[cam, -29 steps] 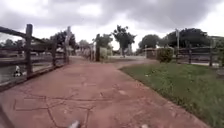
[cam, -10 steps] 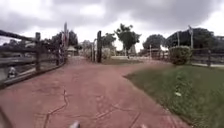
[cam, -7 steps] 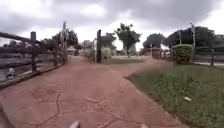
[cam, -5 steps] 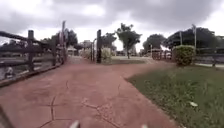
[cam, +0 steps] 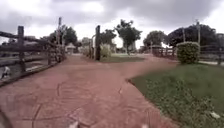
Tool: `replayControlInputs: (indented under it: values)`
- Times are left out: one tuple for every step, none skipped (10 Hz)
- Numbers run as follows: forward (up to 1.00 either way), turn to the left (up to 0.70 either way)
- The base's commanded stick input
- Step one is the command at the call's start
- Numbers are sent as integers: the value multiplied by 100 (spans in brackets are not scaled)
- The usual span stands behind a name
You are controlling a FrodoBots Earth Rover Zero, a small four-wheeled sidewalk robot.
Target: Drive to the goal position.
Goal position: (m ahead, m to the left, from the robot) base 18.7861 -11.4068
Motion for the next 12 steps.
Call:
replayControlInputs:
  values:
    - [70, 0]
    - [70, 0]
    - [70, 0]
    - [70, 0]
    - [70, 0]
    - [70, 0]
    - [70, 0]
    - [70, 0]
    - [70, 0]
    - [70, 0]
    - [70, 0]
    - [70, 0]
